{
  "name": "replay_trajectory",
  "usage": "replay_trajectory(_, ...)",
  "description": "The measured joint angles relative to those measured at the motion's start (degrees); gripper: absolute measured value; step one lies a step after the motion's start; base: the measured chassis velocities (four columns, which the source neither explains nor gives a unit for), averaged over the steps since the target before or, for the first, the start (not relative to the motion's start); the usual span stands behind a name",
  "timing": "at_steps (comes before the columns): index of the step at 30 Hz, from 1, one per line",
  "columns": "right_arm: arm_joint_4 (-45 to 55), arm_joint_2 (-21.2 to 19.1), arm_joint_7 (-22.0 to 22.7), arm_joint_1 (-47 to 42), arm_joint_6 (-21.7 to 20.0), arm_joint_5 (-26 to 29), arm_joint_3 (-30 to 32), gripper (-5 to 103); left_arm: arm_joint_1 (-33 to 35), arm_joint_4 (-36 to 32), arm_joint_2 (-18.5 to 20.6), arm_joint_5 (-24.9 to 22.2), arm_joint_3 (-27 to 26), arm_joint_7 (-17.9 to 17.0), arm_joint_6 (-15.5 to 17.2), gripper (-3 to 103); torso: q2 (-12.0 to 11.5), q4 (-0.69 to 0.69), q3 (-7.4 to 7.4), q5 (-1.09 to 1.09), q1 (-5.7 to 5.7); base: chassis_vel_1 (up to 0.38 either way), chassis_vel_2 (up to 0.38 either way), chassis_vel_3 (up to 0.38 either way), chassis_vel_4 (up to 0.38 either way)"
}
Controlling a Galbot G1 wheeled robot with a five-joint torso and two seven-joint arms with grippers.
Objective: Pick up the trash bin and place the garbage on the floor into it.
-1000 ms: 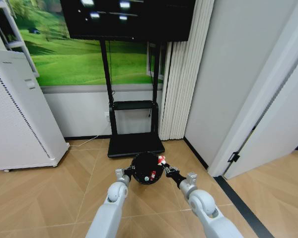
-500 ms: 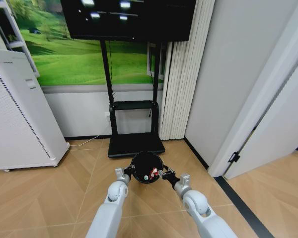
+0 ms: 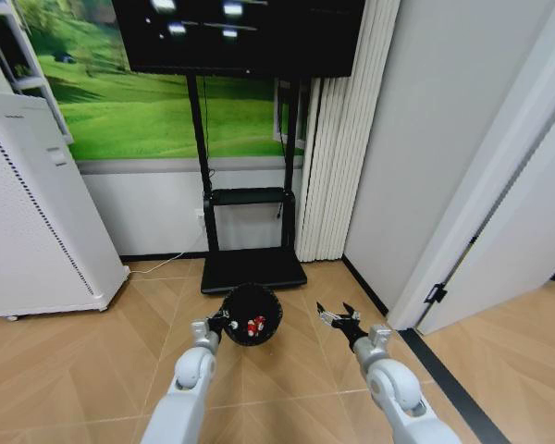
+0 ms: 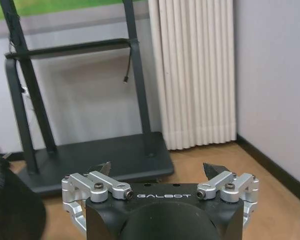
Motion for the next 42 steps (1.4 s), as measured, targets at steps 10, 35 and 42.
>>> replay_trajectory(10,2.11,0.64,-0.83,-3.56,2.65,-2.11,1.02,100,0.74,-2.98,0.66,-1.31,-0.17,-1.41,0.63,3,0.0,-0.02,0.0,0.0,0.0,0.06,-0.002,-0.055,-0.004)
replay_trajectory(35,1.18,0.62,-1.64,-5.69,4.72,-5.79,0.74,100,-0.37,-1.86,0.28,-1.2,1.07,-1.84,1.06,3,-0.01,0.02,0.01,-0.02,0.0,0.401,0.103,-0.406,-0.102)
replay_trajectory(42,-1.12,0.92,-2.19,-4.91,7.89,-4.62,0.51,100,-0.51,-1.6,-0.03,-1.46,0.99,-1.85,1.08,3,0.0,0.0,0.0,0.0,-0.01,0.453,0.221,-0.432,-0.214)
